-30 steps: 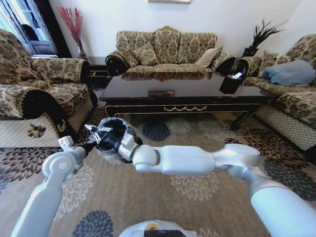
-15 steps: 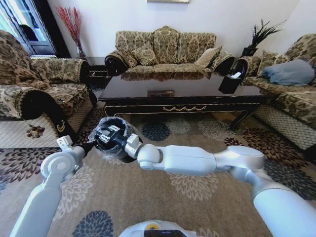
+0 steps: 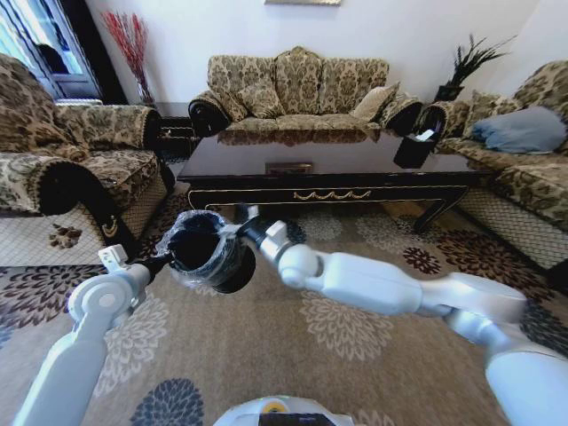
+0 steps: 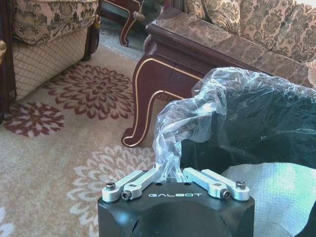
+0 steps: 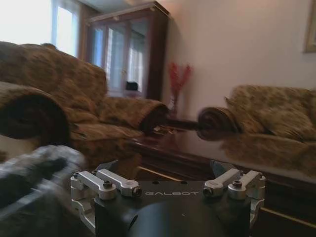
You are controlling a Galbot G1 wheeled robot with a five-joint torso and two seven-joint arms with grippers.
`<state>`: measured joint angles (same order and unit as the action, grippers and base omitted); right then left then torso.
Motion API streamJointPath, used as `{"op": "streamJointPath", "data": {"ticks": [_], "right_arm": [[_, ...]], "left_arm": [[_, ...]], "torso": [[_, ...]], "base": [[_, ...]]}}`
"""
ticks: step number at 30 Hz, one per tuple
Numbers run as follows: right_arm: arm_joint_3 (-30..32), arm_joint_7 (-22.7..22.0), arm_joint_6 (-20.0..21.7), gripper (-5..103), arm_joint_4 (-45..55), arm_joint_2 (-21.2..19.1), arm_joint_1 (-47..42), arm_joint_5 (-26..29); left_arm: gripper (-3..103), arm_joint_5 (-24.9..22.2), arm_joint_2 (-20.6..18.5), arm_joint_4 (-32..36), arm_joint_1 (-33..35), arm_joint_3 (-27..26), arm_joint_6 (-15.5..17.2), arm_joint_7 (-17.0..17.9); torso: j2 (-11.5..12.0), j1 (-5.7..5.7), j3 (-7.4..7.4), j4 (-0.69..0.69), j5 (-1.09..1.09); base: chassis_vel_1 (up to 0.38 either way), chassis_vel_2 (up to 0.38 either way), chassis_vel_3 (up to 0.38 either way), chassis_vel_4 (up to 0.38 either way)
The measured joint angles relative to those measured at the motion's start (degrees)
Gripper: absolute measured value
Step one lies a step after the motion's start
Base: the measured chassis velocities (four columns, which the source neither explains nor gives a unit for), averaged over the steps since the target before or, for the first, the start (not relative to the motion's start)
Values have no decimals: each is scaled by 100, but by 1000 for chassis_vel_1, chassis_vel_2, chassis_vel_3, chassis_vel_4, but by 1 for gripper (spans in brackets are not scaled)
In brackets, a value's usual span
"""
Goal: Move to the front of the table and pick up the trash from the floor, then place it into the trash bin.
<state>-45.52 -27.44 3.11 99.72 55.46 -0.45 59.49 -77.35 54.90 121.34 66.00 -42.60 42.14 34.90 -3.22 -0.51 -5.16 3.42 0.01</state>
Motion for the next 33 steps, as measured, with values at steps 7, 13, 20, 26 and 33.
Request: {"op": "streamJointPath", "data": {"ticks": [7,13,20,26,33], "right_arm": [[318,-719,995,100,-394,-263,-406,434],[579,-1234,1451,100,-972,-278,-841,644],[1430,-1439,1604,100,-1758,-159,-1885,421],[2056,-1327,1355,100,-2148,-31,-2809,8],[3145,-996,737,100,-2874,430,-3686,-739]], "left_arm": [[2,-111,-131,37,13,-85,0,1],[2,-166,-230,8,-33,-111,0,13],[2,-259,-505,-71,55,-239,0,74],[2,-529,-849,-7,165,-376,0,204],[2,-704,-963,102,392,-503,0,382]], "torso": [[0,0,0,-2,0],[0,0,0,-1,-1],[1,-1,0,-1,-1],[0,-1,0,-2,0],[0,-1,0,0,-2]], "base": [[0,0,0,0],[0,0,0,0],[0,0,0,0],[0,0,0,0],[0,0,0,0]]}}
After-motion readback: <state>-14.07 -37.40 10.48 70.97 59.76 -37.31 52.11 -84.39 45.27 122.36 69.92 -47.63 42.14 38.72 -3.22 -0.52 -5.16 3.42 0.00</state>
